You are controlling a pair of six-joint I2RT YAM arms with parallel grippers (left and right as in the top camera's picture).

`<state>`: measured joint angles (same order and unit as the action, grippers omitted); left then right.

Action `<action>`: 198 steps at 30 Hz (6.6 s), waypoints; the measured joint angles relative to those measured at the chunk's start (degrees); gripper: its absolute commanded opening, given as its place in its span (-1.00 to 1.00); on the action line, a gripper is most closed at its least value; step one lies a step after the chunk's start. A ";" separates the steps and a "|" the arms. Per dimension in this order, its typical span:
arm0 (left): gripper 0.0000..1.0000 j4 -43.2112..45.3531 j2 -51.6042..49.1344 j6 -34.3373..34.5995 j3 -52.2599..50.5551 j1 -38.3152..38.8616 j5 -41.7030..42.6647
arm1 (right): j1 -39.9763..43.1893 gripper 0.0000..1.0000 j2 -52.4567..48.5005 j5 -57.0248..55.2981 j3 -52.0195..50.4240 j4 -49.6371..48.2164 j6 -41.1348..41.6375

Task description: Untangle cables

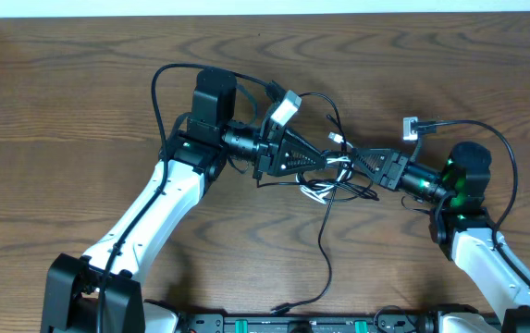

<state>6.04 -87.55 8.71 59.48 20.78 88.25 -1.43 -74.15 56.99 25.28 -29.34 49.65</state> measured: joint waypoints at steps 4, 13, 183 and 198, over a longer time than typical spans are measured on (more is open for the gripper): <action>-0.85 0.00 0.00 0.00 0.00 0.00 0.00 | -0.39 -0.48 0.00 -1.14 0.02 4.63 0.81; -0.85 0.02 0.00 0.00 0.00 0.00 0.00 | -0.92 -0.55 -0.04 -4.52 0.02 8.31 0.81; -0.85 -10.32 0.00 43.71 0.00 0.68 -42.34 | -28.92 -0.29 4.57 -36.39 0.07 11.80 28.79; -0.85 -10.21 0.00 43.36 0.00 0.72 -43.04 | -30.03 -0.97 -0.81 -34.95 0.04 -0.83 24.17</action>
<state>-4.16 -87.55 52.07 59.48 21.50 45.21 -31.46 -74.96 22.04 25.32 -30.17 73.82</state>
